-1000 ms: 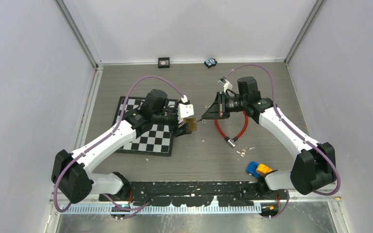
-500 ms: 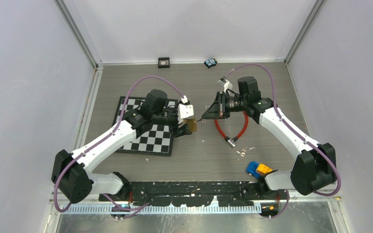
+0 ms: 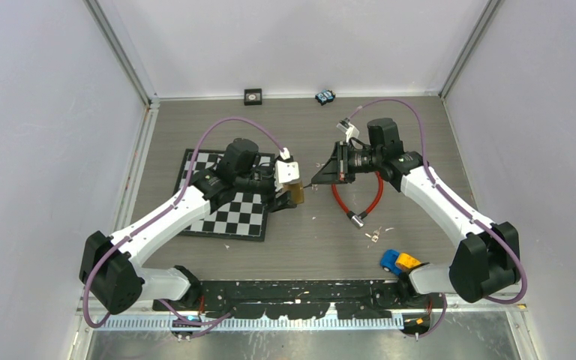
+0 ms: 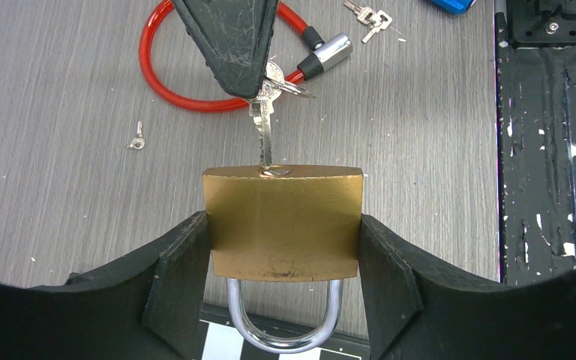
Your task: Unlock with the key
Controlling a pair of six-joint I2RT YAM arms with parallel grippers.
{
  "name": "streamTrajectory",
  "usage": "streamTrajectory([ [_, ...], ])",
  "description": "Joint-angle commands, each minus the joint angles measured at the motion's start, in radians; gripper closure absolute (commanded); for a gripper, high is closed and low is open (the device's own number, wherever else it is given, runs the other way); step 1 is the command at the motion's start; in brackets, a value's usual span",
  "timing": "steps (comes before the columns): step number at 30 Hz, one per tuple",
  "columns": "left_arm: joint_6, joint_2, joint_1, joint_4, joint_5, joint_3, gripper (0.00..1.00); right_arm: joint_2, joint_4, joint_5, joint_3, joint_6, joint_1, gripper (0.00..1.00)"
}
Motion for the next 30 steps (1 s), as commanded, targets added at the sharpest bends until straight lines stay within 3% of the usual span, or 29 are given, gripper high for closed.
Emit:
streamTrajectory([
  [1,-0.003,-0.024,0.004,0.1,0.043,0.027,1.0,-0.039,0.009,-0.026,0.044,-0.017,0.007,0.99],
  [30,-0.038,-0.007,0.004,0.104,0.042,0.043,1.0,-0.028,0.005,0.01,0.033,-0.051,0.037,0.99],
])
